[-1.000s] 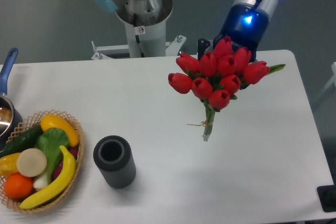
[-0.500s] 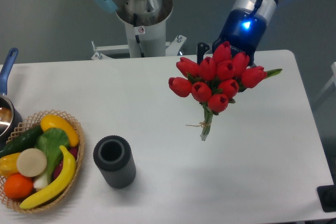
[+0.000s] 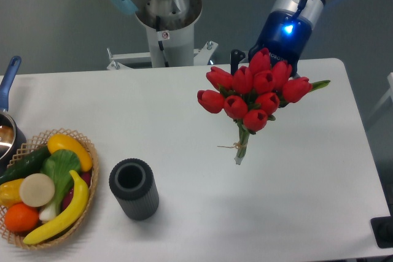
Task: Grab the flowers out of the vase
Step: 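Hold the tulip bunch raised above the table, away from the vase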
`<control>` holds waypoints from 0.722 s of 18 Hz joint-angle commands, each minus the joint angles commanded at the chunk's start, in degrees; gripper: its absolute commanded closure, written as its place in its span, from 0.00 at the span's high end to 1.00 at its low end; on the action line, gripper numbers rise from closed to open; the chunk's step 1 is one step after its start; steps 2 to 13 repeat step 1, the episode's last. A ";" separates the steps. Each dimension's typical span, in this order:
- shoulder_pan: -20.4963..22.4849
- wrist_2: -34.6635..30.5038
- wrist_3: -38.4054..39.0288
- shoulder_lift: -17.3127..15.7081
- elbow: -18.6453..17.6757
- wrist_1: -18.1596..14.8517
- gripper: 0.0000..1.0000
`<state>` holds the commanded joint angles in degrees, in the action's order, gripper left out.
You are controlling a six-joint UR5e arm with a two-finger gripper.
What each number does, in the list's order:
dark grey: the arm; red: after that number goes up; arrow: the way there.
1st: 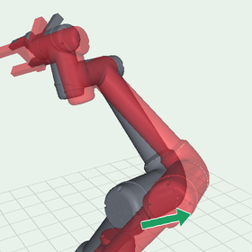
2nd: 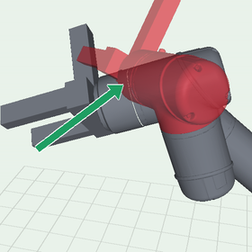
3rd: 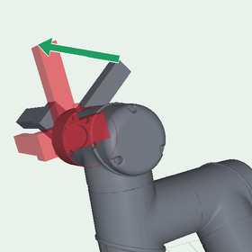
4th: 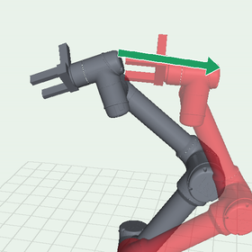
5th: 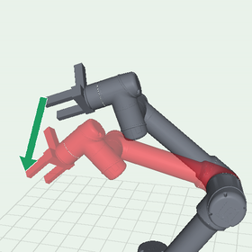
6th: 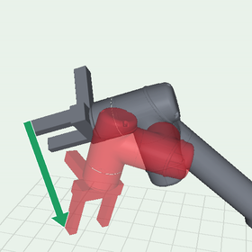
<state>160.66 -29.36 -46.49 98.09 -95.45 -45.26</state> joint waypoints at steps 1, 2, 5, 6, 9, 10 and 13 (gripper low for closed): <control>0.00 0.00 0.00 0.00 0.00 -0.09 0.42; 0.00 0.00 0.00 0.00 0.00 -0.09 0.42; 0.00 0.00 0.00 0.00 0.00 -0.09 0.42; 0.00 0.00 0.00 0.00 0.00 -0.09 0.42; 0.00 0.00 0.00 0.00 0.00 -0.09 0.42; 0.00 0.00 0.00 0.00 0.00 -0.09 0.42; 0.00 0.00 0.00 0.00 0.00 -0.09 0.42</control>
